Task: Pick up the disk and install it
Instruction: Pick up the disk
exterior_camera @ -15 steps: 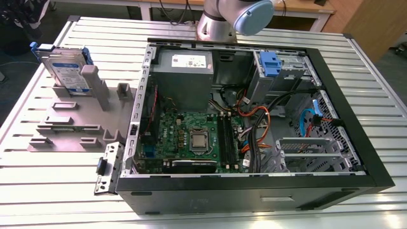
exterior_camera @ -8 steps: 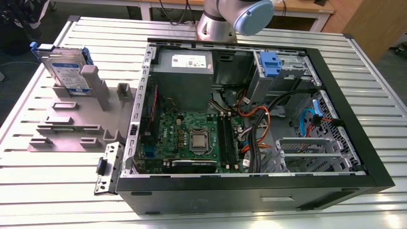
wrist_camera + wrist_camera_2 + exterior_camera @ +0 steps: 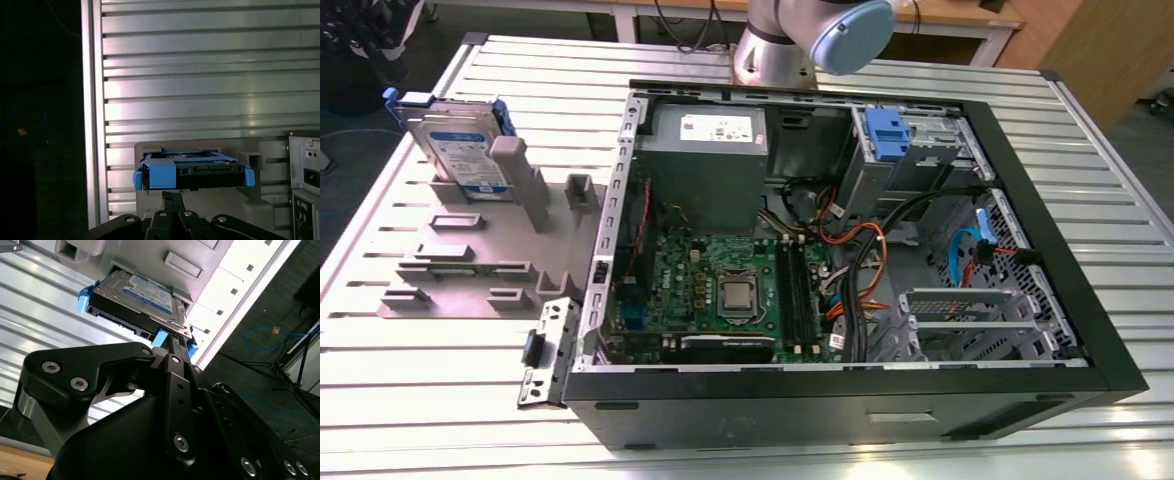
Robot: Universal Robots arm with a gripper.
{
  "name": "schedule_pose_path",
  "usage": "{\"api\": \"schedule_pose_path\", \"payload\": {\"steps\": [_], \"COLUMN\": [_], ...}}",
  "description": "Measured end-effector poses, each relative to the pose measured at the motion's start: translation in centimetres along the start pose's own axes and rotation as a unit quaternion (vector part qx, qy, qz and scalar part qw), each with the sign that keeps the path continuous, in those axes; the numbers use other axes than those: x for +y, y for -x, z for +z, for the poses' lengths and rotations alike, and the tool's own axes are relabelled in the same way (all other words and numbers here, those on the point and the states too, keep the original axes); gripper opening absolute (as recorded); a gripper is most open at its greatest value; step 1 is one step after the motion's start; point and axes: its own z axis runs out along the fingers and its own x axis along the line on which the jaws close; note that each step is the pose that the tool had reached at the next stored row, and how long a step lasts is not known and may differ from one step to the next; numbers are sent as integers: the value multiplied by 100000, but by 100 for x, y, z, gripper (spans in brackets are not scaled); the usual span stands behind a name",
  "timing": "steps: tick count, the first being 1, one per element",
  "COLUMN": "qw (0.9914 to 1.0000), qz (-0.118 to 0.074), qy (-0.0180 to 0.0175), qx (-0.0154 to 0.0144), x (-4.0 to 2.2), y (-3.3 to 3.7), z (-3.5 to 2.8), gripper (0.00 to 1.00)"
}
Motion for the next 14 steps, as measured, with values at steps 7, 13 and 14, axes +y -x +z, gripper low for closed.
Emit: {"api": "schedule_pose_path", "payload": {"steps": [7,13,14], "qw": [99997,99991,99990], "qz": [-710,-1330,-1420], "qy": [0,-3,-1], "qx": [27,51,53], "x": [0,0,0], "y": [0,0,0], "z": [0,0,0], "gripper": [11,11,11]}}
